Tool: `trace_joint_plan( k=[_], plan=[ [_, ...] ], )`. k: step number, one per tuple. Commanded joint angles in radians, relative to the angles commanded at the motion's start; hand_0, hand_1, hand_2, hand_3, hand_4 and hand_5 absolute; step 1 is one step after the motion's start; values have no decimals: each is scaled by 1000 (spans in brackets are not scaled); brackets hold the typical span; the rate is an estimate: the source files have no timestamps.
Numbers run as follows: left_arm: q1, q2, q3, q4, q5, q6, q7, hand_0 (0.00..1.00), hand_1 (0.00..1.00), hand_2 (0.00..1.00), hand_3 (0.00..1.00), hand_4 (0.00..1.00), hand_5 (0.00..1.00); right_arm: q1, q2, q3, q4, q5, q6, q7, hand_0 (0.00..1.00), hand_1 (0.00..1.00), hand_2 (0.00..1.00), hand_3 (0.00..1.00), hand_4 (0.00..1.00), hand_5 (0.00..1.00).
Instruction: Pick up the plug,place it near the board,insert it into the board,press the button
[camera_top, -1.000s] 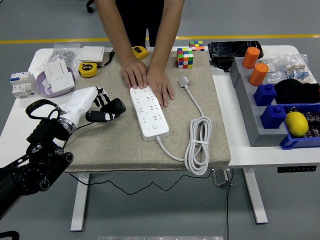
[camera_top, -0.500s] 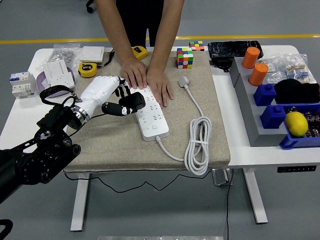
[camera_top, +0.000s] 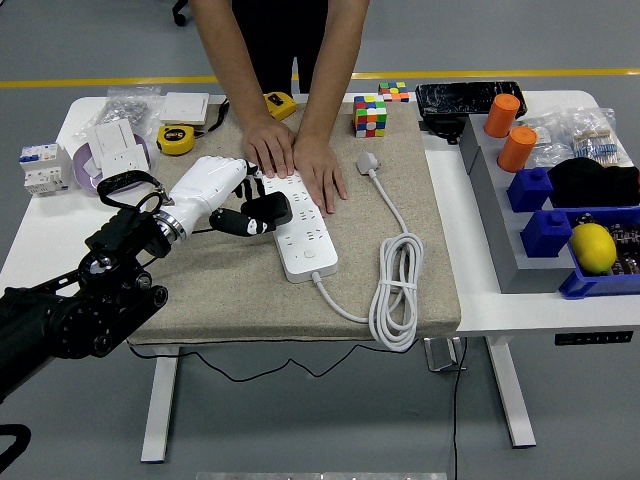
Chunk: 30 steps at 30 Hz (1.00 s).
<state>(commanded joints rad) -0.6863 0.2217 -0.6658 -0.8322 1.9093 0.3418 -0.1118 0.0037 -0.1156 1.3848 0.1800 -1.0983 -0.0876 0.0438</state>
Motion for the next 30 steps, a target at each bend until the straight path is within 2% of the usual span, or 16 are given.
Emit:
trace_joint_plan(
  k=[7,15,21,30],
  plan=[
    [-1,-2,1,29,-8,4,-5,454,413,350,359,576,125,-2,1,2,0,-2,0,-1,962,900,848,875,998,940],
    [-7,-8,20,31,-27,7,-9,455,414,350,359,578,127,3,-1,1,0,-1,0,-1,962,899,848,876,998,940],
    [-5,-18,-3,35,-40,9,-12,456,415,351,360,580,128,2,0,-1,0,-1,0,-1,962,899,849,876,998,940],
    [-8,-32,1,52,-104,2,-13,457,420,351,360,582,129,-2,0,-1,0,-6,0,-3,962,899,849,876,998,941]
  ],
)
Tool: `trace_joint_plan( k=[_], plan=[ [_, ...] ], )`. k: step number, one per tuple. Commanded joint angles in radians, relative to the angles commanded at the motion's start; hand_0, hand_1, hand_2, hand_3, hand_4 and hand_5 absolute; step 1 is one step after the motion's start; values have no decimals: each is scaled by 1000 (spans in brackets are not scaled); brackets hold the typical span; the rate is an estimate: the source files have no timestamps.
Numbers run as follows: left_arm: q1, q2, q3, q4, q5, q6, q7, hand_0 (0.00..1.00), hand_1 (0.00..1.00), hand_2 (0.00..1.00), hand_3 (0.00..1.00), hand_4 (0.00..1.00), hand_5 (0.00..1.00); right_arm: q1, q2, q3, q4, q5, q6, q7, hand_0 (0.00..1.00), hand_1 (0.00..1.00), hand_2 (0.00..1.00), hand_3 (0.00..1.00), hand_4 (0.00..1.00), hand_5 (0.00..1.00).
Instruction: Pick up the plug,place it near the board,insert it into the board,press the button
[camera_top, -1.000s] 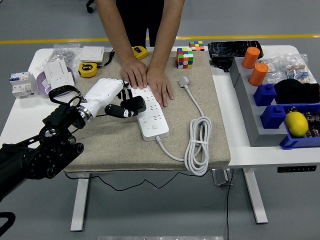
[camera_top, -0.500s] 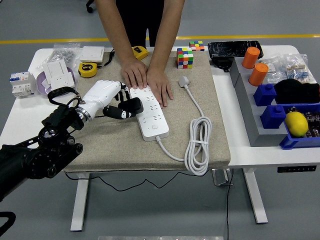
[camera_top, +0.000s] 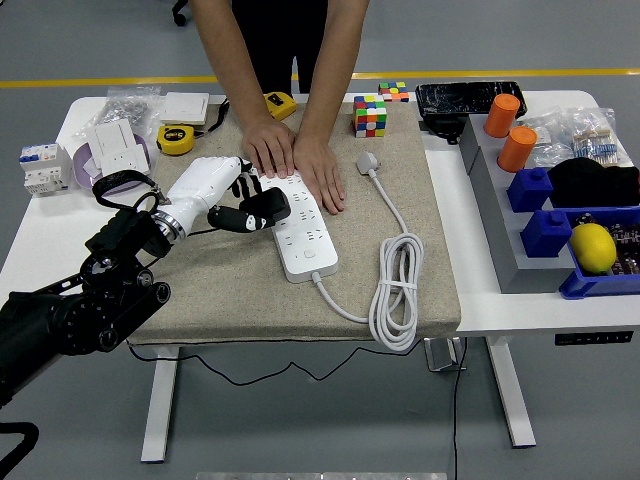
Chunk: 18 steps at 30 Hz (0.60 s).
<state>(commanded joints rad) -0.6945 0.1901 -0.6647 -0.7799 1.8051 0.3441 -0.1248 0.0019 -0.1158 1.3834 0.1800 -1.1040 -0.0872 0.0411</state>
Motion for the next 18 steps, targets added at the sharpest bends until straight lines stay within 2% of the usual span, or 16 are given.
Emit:
trace_joint_plan(
  k=[5,18],
  plan=[
    [-1,-19,1,10,-47,-3,-2,457,422,351,360,583,130,0,1,-4,0,-2,1,0,962,899,849,876,998,941],
    [-17,-30,24,40,-81,-4,-6,458,424,352,361,585,128,1,-1,-6,0,-2,1,0,962,899,849,876,998,943]
  ],
)
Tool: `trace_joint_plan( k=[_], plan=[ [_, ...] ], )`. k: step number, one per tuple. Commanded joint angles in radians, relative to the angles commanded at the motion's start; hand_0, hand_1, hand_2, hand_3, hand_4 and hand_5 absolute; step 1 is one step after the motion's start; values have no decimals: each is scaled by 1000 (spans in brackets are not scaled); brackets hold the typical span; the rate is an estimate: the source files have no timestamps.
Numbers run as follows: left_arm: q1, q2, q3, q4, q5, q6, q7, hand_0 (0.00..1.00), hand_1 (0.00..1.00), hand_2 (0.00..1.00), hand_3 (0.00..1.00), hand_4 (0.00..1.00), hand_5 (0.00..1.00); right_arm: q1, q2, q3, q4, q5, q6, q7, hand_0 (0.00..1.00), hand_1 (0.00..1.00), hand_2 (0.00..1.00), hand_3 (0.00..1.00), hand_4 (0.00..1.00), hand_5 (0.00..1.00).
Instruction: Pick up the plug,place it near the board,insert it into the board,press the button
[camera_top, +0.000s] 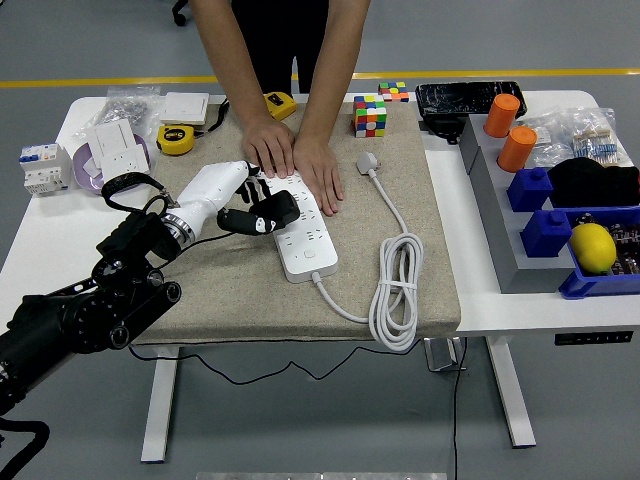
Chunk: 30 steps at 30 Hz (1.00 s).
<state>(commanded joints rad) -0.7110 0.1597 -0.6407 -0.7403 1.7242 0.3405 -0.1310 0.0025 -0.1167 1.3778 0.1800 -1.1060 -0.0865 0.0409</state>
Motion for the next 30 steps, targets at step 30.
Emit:
trace_joint_plan(
  k=[30],
  plan=[
    [-13,5,37,56,9,7,-7,459,431,353,362,586,127,5,2,0,0,0,1,1,962,899,848,875,998,948]
  ],
)
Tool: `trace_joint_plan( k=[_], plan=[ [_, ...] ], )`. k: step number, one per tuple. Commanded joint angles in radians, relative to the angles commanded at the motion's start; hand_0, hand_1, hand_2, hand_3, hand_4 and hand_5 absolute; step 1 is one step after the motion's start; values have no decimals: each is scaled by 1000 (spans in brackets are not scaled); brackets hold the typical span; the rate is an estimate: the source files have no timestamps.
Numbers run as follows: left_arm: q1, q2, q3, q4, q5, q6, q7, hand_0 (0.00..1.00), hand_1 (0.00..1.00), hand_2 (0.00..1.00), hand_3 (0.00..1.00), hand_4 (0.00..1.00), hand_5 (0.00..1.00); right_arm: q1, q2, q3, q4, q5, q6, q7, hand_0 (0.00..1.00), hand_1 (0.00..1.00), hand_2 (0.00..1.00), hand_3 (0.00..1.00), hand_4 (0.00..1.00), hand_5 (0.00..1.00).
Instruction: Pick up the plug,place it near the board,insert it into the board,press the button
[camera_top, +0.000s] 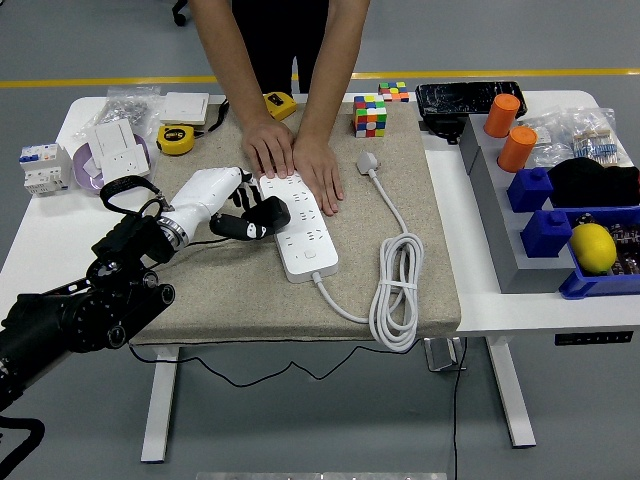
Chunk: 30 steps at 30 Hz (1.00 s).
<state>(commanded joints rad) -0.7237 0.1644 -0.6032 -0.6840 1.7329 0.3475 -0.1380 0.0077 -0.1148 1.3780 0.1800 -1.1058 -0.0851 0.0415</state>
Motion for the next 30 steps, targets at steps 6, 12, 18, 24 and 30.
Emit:
trace_joint_plan(
  k=[6,12,18,24,30],
  plan=[
    [0,3,5,0,10,-1,2,459,433,354,362,584,125,0,0,-1,0,2,0,0,962,899,848,875,998,949],
    [2,9,13,-3,23,-6,4,462,437,355,361,584,126,-2,0,-2,0,5,0,0,962,899,849,875,998,952],
    [4,13,22,-2,30,-8,5,463,442,356,362,584,125,-4,0,-3,0,7,1,1,960,899,849,874,998,953],
    [6,16,29,-3,34,-9,5,465,448,360,365,585,127,-5,-1,-4,0,9,1,1,961,899,848,875,998,955],
    [6,17,31,-6,33,-18,5,471,469,401,384,593,130,-8,-1,-5,0,10,2,0,961,899,848,874,998,955]
  ],
)
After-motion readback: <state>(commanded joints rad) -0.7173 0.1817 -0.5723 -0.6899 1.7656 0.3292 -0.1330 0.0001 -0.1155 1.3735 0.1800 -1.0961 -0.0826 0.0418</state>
